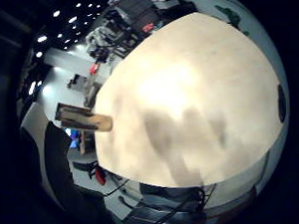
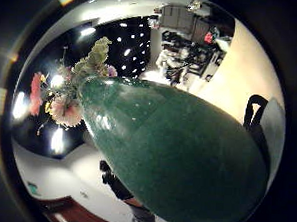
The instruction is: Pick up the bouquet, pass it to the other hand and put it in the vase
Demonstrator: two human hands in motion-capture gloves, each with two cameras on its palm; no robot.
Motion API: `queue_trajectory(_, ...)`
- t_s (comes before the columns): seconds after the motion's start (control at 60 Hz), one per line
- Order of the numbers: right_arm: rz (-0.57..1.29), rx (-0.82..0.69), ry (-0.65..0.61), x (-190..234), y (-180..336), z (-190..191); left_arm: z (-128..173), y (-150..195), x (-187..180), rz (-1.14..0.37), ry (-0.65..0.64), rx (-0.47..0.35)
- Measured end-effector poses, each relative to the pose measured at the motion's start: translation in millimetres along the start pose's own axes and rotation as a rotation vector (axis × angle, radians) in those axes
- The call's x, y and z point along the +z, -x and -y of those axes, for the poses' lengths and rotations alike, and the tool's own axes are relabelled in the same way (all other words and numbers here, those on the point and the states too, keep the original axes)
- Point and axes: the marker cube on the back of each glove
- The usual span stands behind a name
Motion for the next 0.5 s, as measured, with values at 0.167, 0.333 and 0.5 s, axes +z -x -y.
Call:
queue_trajectory(0.167, 0.036, -0.113, -0.071, 59, 45, -37, 23, -36, 23, -0.214, 0.024, 0.029)
queue_trajectory(0.333, 0.117, -0.160, 0.040, 114, 57, -61, 18, -73, 27, -0.434, -0.183, 0.056)
queue_trajectory(0.5, 0.080, -0.046, 0.087, 131, 53, -84, 34, -50, 24, -0.262, -0.515, 0.018)
